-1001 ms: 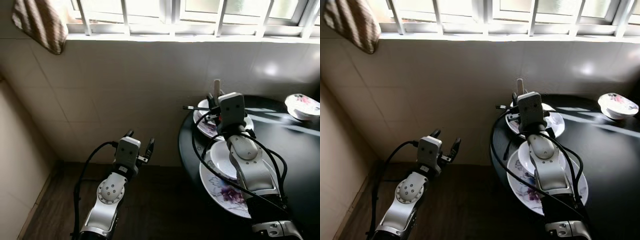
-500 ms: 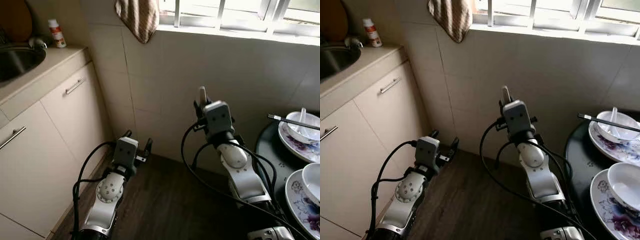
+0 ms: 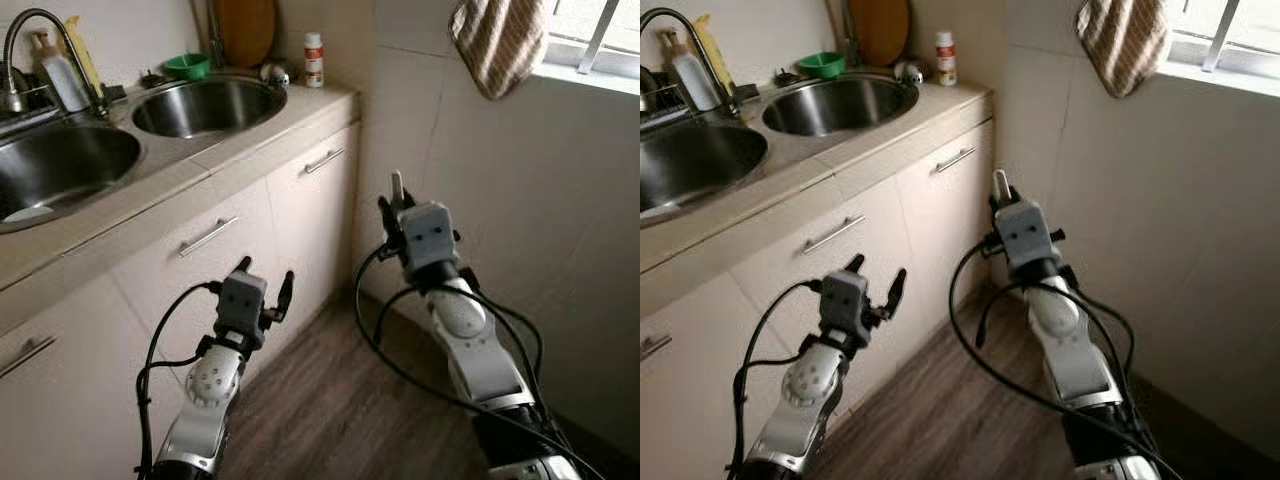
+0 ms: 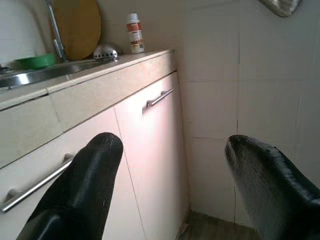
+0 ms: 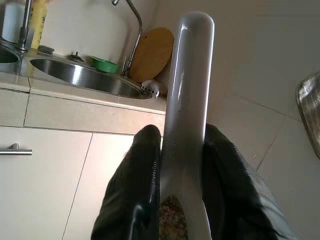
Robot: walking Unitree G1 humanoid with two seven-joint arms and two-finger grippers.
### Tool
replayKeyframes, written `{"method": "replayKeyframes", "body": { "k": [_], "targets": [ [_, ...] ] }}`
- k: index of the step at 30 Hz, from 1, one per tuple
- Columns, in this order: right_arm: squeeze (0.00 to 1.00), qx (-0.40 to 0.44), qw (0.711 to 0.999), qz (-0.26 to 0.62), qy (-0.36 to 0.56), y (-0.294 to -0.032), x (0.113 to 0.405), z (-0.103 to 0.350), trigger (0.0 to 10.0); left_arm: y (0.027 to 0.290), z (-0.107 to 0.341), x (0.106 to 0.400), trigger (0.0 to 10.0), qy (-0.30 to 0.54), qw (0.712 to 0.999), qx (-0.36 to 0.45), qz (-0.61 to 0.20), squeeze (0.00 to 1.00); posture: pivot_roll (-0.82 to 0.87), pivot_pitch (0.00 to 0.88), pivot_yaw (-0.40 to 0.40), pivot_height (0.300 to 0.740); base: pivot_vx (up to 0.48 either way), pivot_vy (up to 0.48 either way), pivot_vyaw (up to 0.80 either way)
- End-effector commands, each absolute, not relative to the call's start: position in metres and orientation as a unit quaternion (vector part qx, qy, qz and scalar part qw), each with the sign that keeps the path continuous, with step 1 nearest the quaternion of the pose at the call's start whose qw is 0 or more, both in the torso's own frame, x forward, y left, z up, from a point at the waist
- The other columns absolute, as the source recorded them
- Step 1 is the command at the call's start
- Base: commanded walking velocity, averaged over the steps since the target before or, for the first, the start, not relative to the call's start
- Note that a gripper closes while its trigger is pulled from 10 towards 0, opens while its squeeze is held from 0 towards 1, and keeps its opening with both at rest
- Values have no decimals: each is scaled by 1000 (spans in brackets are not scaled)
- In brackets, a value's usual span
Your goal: Kitchen organization
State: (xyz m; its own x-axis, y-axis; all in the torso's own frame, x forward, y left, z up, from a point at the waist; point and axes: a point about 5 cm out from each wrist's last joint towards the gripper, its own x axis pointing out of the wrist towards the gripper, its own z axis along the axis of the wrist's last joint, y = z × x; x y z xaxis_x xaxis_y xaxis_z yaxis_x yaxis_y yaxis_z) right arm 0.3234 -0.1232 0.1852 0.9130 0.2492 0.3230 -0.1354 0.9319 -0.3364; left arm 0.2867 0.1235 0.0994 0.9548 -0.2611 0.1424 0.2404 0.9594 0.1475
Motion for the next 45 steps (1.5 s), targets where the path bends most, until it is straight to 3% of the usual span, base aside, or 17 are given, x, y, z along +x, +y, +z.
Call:
{"method": "replayKeyframes", "body": {
  "k": [1,13,26,34,45],
  "targets": [
    [0,-165,955,101,-225,-116,323,199,0,135,118,291,10000,-123,986,66,-94,0,61,0,-11,740,480,0,800],
    [0,-170,940,88,-284,-114,325,222,0,136,171,296,10000,-237,966,87,-54,0,69,0,-13,740,480,0,800],
    [0,-174,927,98,-318,-106,327,234,0,135,173,295,10000,-234,968,84,-48,0,76,0,-16,740,442,0,800],
    [0,-165,932,92,-309,-106,335,234,0,133,176,296,10000,-235,966,90,-52,0,85,0,-18,740,179,0,800],
    [0,-134,959,26,-248,-131,363,231,0,131,175,296,10000,-230,967,97,-55,0,98,0,-28,740,0,0,707]
  ]
}}
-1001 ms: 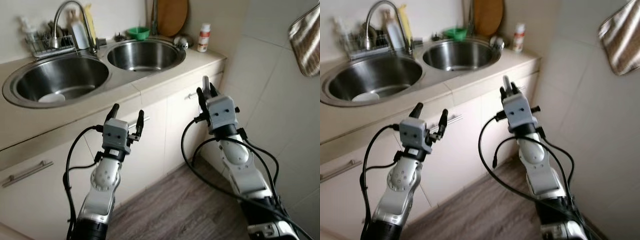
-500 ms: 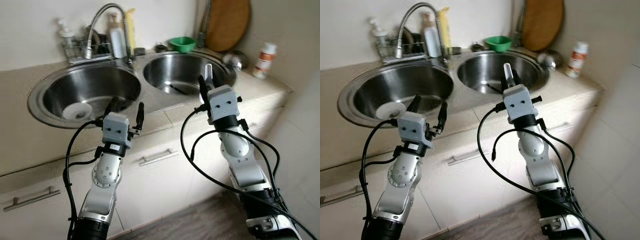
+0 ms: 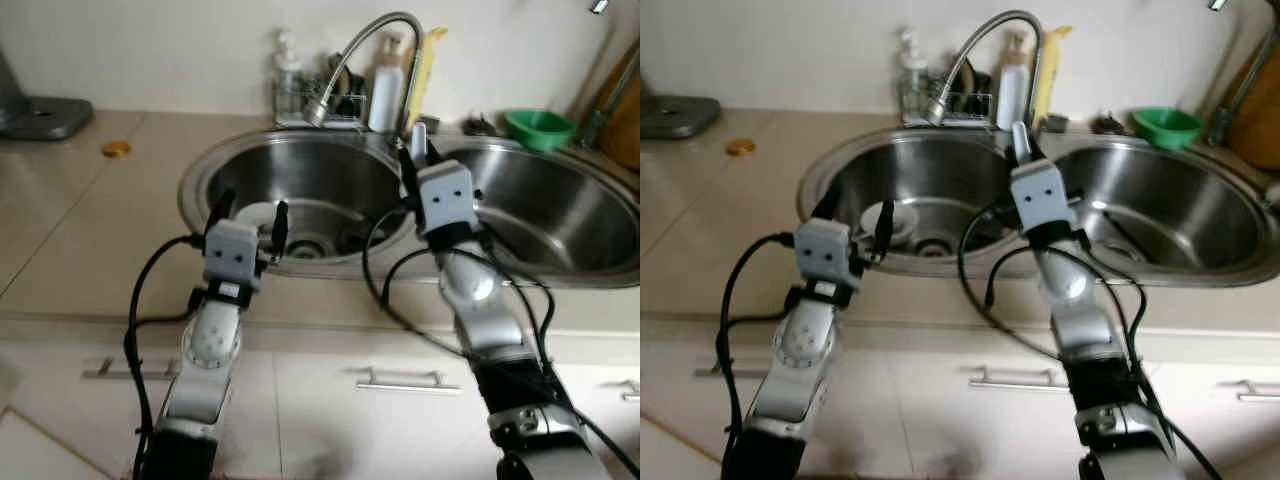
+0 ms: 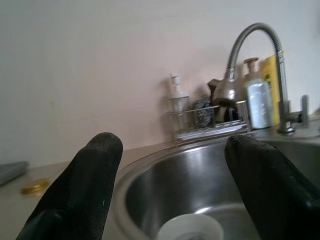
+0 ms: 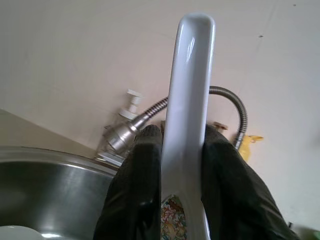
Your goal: Kitchen organization
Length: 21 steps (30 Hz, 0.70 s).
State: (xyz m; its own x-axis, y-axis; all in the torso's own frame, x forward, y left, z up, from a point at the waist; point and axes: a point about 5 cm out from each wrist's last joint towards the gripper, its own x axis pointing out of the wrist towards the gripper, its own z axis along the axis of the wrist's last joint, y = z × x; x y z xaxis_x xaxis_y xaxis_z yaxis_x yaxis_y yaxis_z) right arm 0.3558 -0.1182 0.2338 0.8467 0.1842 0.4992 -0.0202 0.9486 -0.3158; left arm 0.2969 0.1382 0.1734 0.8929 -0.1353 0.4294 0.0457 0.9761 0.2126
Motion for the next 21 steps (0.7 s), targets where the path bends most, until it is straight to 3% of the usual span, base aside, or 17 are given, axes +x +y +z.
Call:
{"method": "replayKeyframes", "body": {
  "k": [1,2,3,10,21],
  "targets": [
    [0,-129,961,23,-244,-132,364,231,2706,131,175,296,10000,-230,967,97,-56,0,98,0,-28,740,0,0,0],
    [0,-125,964,13,-235,-136,366,230,8275,131,175,296,10000,-229,967,97,-56,0,102,0,-30,740,0,0,0],
    [0,-125,967,0,-222,-140,370,228,10000,131,175,296,10000,-227,967,99,-56,0,103,0,-30,740,0,0,0],
    [0,-110,976,-33,-187,-150,378,222,10000,133,172,296,10000,-216,969,108,-57,0,111,0,-32,740,0,-37,0],
    [0,-94,980,-31,-170,-145,378,210,10000,132,171,297,10000,-209,971,99,-57,0,106,0,-27,740,0,-452,0]
  ]
}}
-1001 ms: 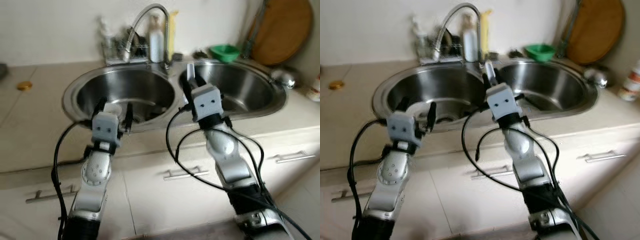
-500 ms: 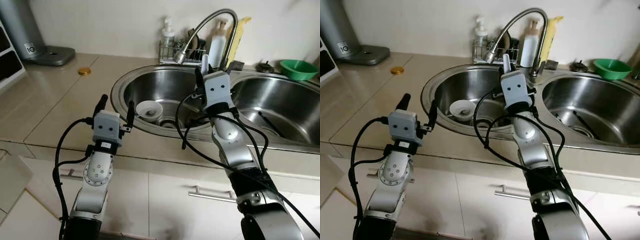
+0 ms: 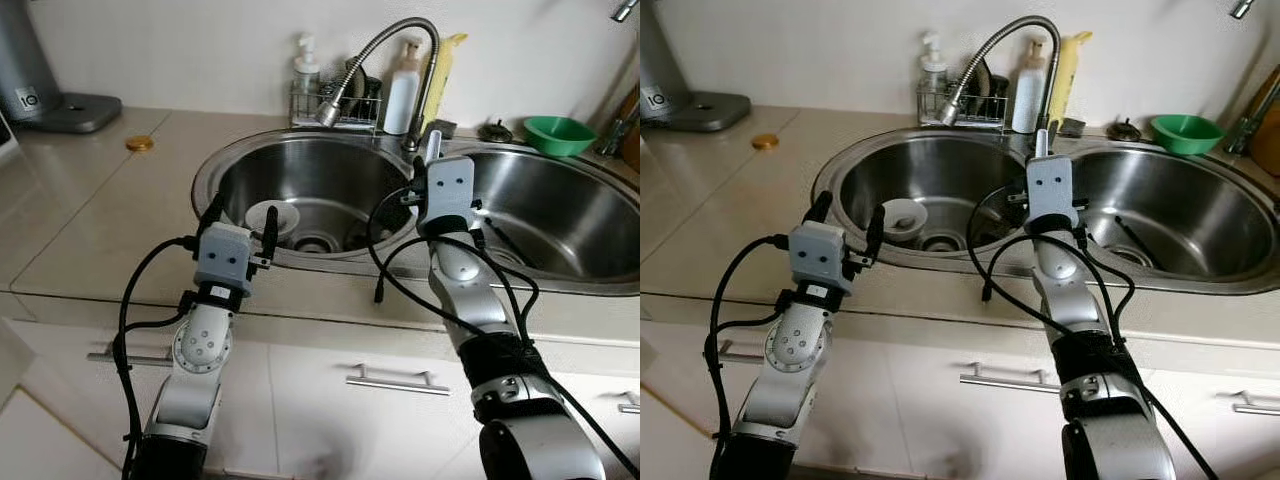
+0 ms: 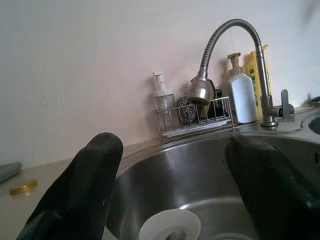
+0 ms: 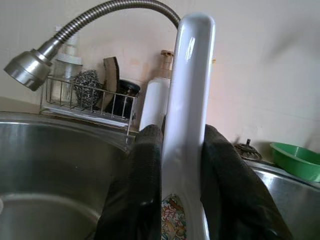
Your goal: Kitchen organization
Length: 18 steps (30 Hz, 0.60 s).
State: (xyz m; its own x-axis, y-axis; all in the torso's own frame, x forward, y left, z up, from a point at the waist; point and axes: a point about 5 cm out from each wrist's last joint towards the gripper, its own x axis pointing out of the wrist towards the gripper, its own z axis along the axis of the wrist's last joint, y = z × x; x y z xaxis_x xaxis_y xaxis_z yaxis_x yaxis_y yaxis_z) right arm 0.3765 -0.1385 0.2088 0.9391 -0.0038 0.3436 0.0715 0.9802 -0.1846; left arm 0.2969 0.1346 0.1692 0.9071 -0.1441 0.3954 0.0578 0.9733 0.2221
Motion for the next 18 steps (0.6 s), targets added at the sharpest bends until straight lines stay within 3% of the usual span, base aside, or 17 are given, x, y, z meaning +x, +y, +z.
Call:
{"method": "replayKeyframes", "body": {
  "k": [1,18],
  "targets": [
    [0,-94,981,-32,-169,-146,378,209,10000,132,171,297,10000,-208,971,98,-56,0,106,0,-27,740,0,-454,0],
    [0,-101,984,-37,-145,-154,384,204,10000,139,167,299,10000,-198,977,63,-39,0,97,0,-26,740,0,-26,0]
  ]
}}
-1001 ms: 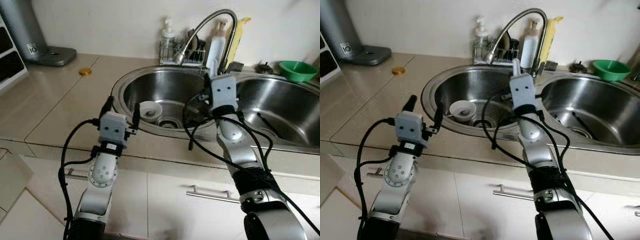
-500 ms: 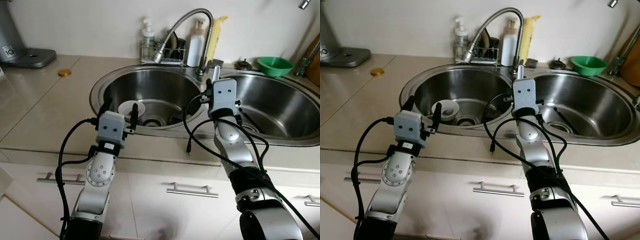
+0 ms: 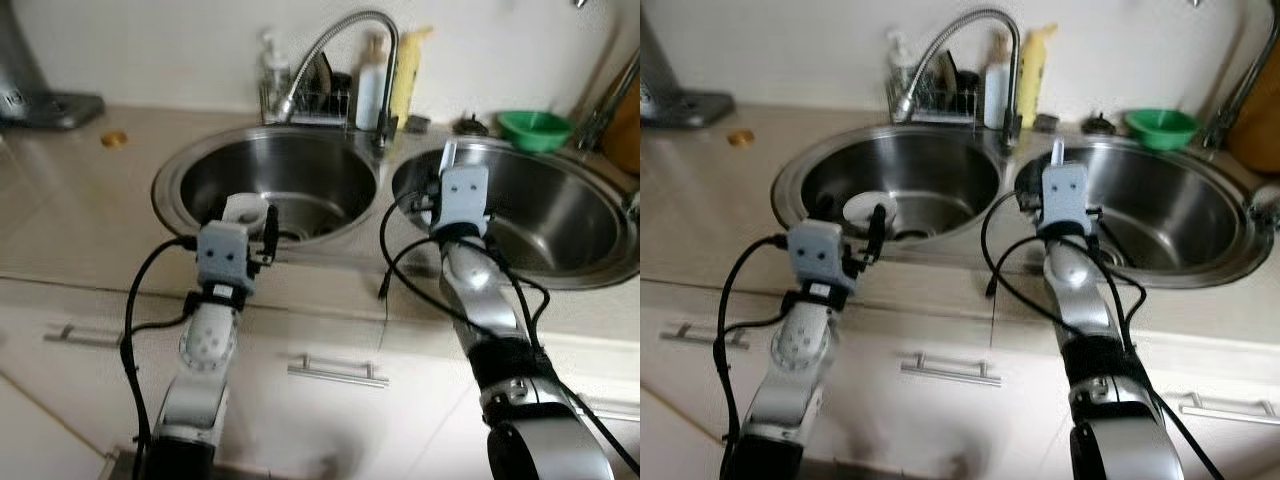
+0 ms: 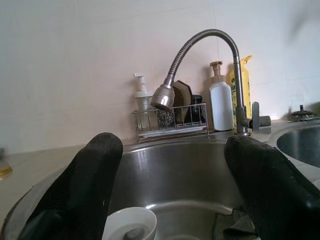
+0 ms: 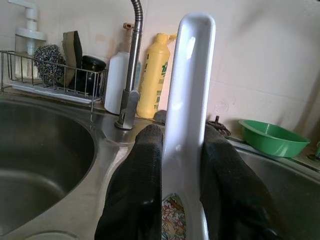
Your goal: Kitchen organization
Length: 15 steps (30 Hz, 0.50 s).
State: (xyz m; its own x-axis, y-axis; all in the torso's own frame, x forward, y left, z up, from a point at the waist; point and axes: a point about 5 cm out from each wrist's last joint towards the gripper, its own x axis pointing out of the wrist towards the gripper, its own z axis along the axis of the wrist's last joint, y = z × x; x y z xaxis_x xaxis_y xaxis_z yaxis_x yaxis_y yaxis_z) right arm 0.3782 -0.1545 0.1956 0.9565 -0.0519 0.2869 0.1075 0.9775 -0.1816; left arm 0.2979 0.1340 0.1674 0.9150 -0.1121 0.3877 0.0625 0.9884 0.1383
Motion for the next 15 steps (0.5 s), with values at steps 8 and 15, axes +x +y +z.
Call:
{"method": "replayKeyframes", "body": {
  "k": [8,15],
  "targets": [
    [0,-141,987,-44,-62,-166,403,197,10000,137,166,300,10000,-194,978,64,-42,0,105,0,-33,740,0,0,0],
    [0,-170,975,-144,-8,-212,400,184,10000,138,165,300,10000,-191,979,63,-43,0,126,0,-44,740,0,0,0]
  ]
}}
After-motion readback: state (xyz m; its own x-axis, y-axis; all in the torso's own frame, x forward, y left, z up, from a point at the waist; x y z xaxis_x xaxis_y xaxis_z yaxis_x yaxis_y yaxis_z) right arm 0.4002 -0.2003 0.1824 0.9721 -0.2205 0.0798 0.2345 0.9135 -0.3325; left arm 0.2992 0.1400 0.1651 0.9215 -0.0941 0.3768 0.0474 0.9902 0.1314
